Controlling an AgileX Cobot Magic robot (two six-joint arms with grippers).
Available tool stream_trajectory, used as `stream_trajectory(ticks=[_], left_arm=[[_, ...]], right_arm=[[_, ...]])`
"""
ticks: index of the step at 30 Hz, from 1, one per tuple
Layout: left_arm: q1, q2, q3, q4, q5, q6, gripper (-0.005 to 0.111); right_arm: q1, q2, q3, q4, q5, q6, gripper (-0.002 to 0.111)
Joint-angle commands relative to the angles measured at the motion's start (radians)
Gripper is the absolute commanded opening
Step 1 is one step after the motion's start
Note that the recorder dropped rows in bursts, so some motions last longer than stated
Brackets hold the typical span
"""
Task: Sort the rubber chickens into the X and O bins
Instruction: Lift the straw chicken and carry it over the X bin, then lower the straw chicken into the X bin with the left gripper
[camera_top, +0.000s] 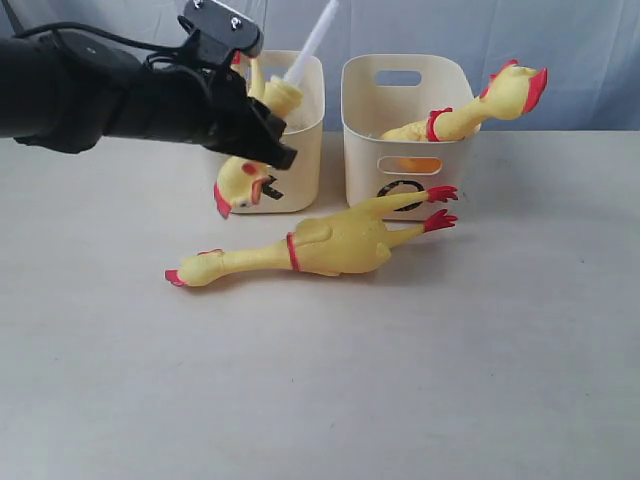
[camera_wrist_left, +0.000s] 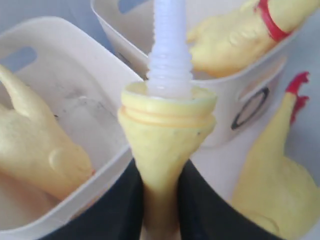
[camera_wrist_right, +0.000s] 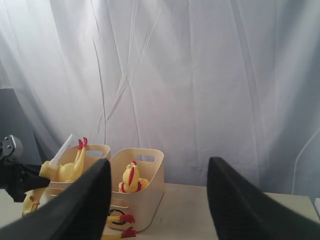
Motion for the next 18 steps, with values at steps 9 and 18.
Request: stream_trajectory(ticks=[9,18], left_arm=[[-0.004,0.024,-0.187,-0.086,-0.203,-0.004,0.013],[-0.004,0.116,-0.294,-0.075,-0.28,-0.004,0.013]], right_arm=[[0.0,-0.003,0.001,-0.001,-0.001,0.002,0.054],[0.0,-0.003,0.001,-0.001,-0.001,0.004,0.054]])
